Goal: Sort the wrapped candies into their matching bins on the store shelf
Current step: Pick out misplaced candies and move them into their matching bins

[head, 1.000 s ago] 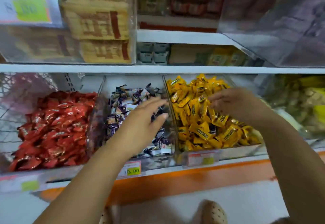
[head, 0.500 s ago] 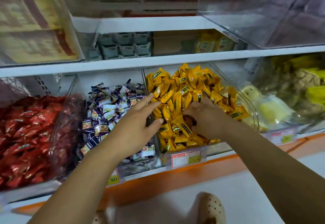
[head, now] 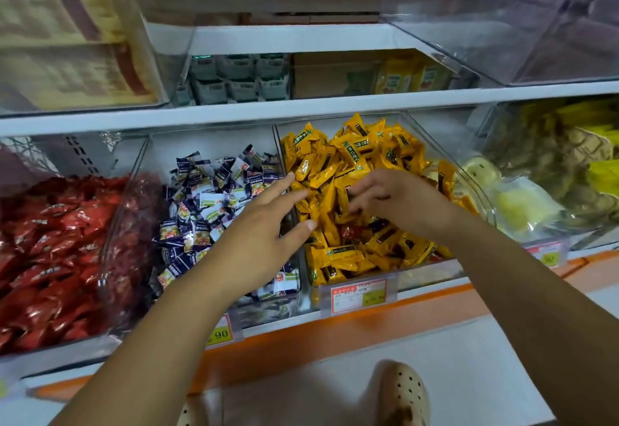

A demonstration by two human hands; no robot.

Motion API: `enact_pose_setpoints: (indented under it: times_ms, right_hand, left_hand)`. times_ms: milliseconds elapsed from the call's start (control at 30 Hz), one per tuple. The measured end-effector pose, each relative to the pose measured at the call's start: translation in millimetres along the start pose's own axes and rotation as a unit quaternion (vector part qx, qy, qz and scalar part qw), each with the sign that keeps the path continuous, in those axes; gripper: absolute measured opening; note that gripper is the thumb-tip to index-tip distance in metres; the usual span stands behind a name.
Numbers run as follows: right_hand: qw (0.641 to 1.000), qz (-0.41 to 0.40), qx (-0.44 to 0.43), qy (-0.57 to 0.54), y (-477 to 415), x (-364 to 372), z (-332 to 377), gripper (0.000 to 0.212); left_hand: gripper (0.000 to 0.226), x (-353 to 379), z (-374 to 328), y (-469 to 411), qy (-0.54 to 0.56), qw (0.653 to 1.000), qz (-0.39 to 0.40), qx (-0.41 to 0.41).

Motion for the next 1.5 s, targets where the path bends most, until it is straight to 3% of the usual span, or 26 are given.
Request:
enact_pose_setpoints:
  times_ms: [100,233,300,467,667,767,933,1000,1167,1300,1367,1500]
  right_hand:
    - [0.985,0.02,0.025,0.168,2.9,1.0,-9.3,0.021]
    - [0.918,0.001,0.009,0.397,-3.7,23.8,-9.2,0.037]
    - [0.896,-0.025,0.004,0.443,-8.6,31.7,-6.5,0.042]
    - [0.902,-0.065,-0.007,0.428,-14.9,30.6,-4.4,0.024]
    - [0.986,-0.068,-0.011,0.153,1.3,-3.5,0.9,0.015]
    - [0.995,-0.073,-0.041,0.052,12.1,-11.5,19.4,0.012]
    - [0.996,-0.064,-0.063,-0.018,15.7,-5.2,39.3,0.011]
    - [0.997,-0.075,-0.03,0.01,17.9,-17.9,31.8,0.016]
    - [0.958,-0.027,0.086,0.271,19.9,-26.7,-12.4,0.014]
    - [0.921,-0.046,0.086,0.377,13.3,-7.2,-9.2,0.029]
    - [0.914,-0.053,0.08,0.395,9.9,-3.2,-5.6,0.027]
    - [0.937,-0.06,0.084,0.334,7.7,-3.9,-6.9,0.012]
  left_hand:
    - [0.053,0.3,0.1,0.4,-0.001,1.0,0.001,0.0]
    - [0.053,1.4,-0.1,0.9,-0.001,1.0,0.002,-0.002]
    - [0.053,1.8,-0.8,1.0,-0.002,1.0,0.003,-0.004]
    - [0.053,0.8,-2.5,1.5,-0.002,1.0,0.002,-0.005]
    - [0.052,-8.2,-5.8,-0.2,-0.025,0.998,-0.054,0.01]
    - [0.049,-13.8,-16.7,-0.7,-0.037,0.993,-0.103,0.038]
    - [0.031,-16.2,-27.3,0.4,0.032,0.988,-0.149,0.033]
    - [0.023,-17.1,-26.9,0.5,0.057,0.986,-0.154,0.021]
    - [0.024,-15.1,-29.1,-1.4,0.061,0.989,-0.135,0.016]
    - [0.025,-13.9,-28.3,-1.9,0.078,0.988,-0.129,0.018]
    - [0.025,-13.3,-26.5,-2.0,0.09,0.988,-0.127,0.017]
    - [0.022,-12.7,-22.5,-2.9,0.097,0.988,-0.121,0.01]
Point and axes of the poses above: each hand's wrist, its own y-axis away from the middle knuckle, its own x-axis out of the palm, z = x × y, the point moved 8 cm from there along -y, towards the middle knuckle, and after that the axes turned 1 degree about -x, right-handed, at the moved point
